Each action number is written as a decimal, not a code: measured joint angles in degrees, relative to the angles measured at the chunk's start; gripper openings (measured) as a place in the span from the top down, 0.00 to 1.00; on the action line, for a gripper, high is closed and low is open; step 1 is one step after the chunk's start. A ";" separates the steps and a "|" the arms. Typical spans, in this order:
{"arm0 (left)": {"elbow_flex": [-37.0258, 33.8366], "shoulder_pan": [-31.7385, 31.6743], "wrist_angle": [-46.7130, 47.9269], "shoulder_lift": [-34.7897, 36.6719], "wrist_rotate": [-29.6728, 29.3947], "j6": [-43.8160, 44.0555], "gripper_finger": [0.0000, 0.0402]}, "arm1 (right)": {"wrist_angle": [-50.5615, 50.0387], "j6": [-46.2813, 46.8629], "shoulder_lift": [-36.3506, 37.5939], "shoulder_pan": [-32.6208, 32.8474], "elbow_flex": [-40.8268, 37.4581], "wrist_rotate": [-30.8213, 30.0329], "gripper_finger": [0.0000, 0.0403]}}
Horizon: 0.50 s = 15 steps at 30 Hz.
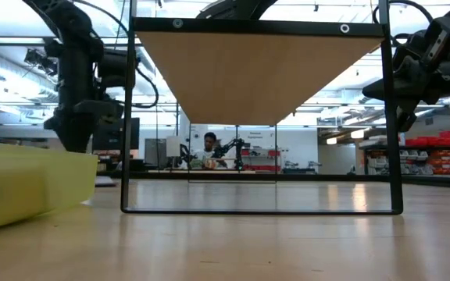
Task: Pack school essentials
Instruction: Put the blue sticky note into the yellow supply box
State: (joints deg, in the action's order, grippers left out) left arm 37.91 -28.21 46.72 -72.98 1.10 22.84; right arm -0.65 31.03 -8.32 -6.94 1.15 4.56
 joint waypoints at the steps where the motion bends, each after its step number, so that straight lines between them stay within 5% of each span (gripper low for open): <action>1: 0.50 -0.20 0.38 -0.13 0.00 0.78 0.98 | 0.01 0.00 -0.03 -0.01 0.00 0.00 0.99; 8: 4.47 -0.35 1.38 -0.01 -4.11 3.51 0.95 | -0.01 0.01 -0.37 0.00 0.00 0.00 0.99; 15: 5.05 -3.72 5.61 -0.01 -2.36 -0.27 0.76 | -0.01 -0.01 -0.39 0.00 0.00 0.00 0.99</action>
State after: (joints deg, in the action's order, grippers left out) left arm 42.96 -31.93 52.33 -72.99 -1.25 22.57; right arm -0.67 31.03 -8.71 -6.94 1.15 4.56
